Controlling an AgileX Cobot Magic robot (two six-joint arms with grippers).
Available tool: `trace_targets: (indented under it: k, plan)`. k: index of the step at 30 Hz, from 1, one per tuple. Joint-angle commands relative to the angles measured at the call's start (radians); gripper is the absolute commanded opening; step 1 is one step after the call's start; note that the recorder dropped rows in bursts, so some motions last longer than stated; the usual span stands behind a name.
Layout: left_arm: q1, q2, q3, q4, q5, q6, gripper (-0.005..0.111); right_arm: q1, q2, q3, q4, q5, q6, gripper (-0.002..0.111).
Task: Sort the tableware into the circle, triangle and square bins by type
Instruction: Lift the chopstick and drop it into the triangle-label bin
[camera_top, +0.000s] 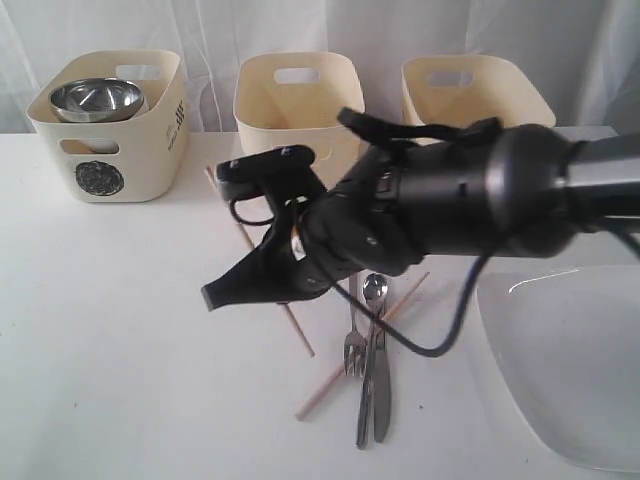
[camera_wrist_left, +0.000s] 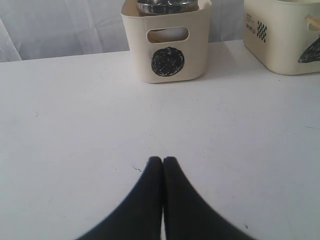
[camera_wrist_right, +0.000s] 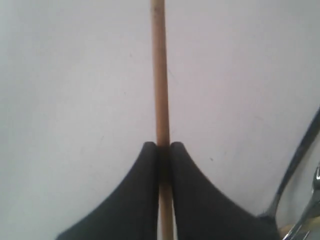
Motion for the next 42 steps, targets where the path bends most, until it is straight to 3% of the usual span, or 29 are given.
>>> trace_targets:
  k: [1,8,15,25,42]
  plan:
    - [-0.004,-0.005,0.004,-0.006,-0.001,-0.002,0.000,-0.058,-0.093,0.068,-0.011,-0.130,0.007,0.000]
    - [-0.004,-0.005,0.004,-0.006,-0.001,-0.002,0.000,-0.222,-0.147,0.066,-0.005,-0.296,0.028,0.000]
    - [-0.004,-0.005,0.004,-0.006,-0.001,-0.002,0.000,-0.397,-0.135,0.042,0.044,-0.602,0.034,0.000]
    - [-0.004,-0.005,0.004,-0.006,-0.001,-0.002,0.000,-0.409,0.190,-0.382,0.026,-0.484,0.045,0.000]
    - [-0.004,-0.005,0.004,-0.006,-0.001,-0.002,0.000,-0.421,0.449,-0.685,-0.020,-0.462,0.019,0.000]
